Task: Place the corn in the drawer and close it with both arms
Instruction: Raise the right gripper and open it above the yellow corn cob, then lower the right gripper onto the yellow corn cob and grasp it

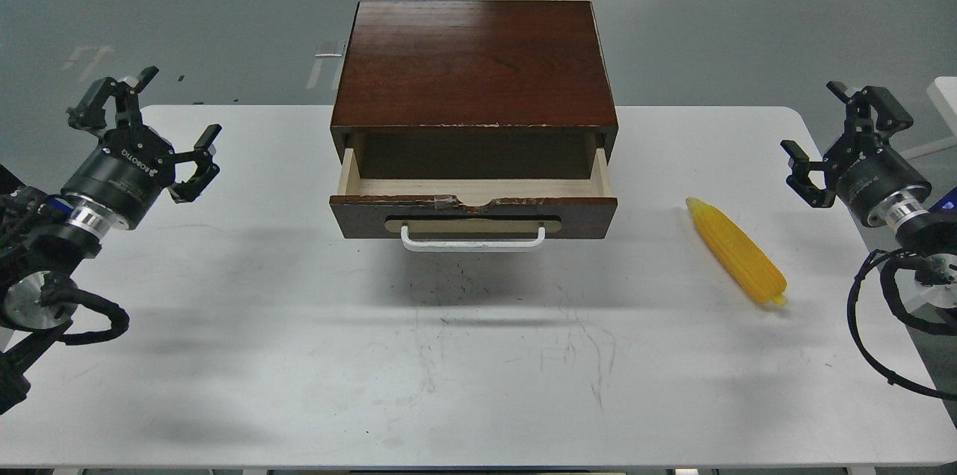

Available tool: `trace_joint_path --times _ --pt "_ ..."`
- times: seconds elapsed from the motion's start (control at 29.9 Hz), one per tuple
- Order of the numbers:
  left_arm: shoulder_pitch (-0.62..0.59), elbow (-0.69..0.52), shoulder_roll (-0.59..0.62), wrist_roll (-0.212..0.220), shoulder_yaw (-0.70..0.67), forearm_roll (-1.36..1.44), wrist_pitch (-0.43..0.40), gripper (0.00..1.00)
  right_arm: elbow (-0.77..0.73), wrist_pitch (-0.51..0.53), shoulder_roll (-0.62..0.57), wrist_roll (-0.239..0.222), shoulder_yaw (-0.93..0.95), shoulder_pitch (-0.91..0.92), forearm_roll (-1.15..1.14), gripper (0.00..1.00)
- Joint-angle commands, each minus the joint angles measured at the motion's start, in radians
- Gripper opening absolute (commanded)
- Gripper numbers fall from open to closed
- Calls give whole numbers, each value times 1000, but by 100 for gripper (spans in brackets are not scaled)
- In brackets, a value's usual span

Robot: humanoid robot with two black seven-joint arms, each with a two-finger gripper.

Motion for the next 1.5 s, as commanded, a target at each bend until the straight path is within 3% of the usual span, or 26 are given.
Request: trace_joint_path --times 0.0,0.47,0.8,1.07,1.27,1.47 --pt "-1 -8 1 -2 -2 47 0 100 2 0 -1 0 -3 0 0 100" --pt "-27 -33 7 -2 -2 54 0 100 7 0 -6 0 -13 14 -43 100" --pt "-26 -39 -2 -2 -2 56 0 100 117 0 -158 0 -13 244 -604 100" --pt "-26 -53 1 -2 -2 56 0 100 267 -8 -182 0 -67 256 -1162 100" --pt "-26 -59 1 -2 -2 56 0 100 294 -209 -178 0 -278 264 -1383 100" --pt "-26 -59 -2 -2 -1 56 0 100 271 -266 -158 0 -331 255 -1497 100"
